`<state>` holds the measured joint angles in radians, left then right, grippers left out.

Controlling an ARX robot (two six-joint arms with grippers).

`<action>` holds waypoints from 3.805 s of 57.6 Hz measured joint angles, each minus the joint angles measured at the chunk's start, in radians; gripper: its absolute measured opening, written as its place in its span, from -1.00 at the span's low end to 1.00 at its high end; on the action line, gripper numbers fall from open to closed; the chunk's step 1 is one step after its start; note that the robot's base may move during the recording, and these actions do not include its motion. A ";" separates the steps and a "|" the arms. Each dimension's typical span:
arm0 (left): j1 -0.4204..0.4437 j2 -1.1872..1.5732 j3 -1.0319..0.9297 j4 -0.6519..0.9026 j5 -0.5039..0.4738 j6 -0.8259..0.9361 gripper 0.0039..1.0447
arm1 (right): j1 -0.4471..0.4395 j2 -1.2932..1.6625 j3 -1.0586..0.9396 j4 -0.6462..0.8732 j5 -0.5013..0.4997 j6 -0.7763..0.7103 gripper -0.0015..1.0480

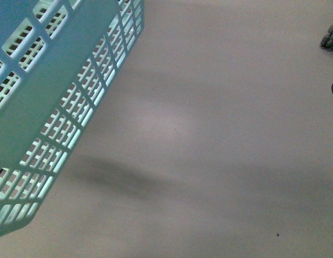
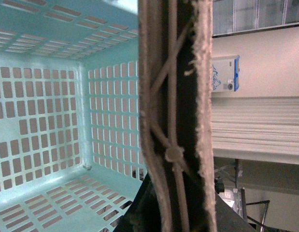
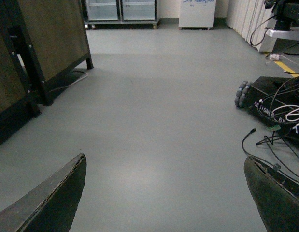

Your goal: Pick lemon and mango into basket

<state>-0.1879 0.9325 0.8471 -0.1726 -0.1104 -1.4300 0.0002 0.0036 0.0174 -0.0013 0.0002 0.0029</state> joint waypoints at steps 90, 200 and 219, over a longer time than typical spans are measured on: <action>0.000 0.002 0.000 -0.004 -0.002 0.001 -0.91 | 0.000 0.000 0.000 0.000 0.000 0.000 0.83; -0.001 0.003 0.003 -0.005 0.003 0.000 -0.91 | 0.000 0.000 0.000 0.000 0.000 0.000 0.83; -0.001 0.003 0.004 -0.005 -0.002 0.003 -0.91 | 0.000 0.000 0.000 0.000 0.000 0.000 0.83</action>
<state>-0.1886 0.9356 0.8509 -0.1772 -0.1120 -1.4273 0.0002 0.0036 0.0174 -0.0013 0.0006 0.0029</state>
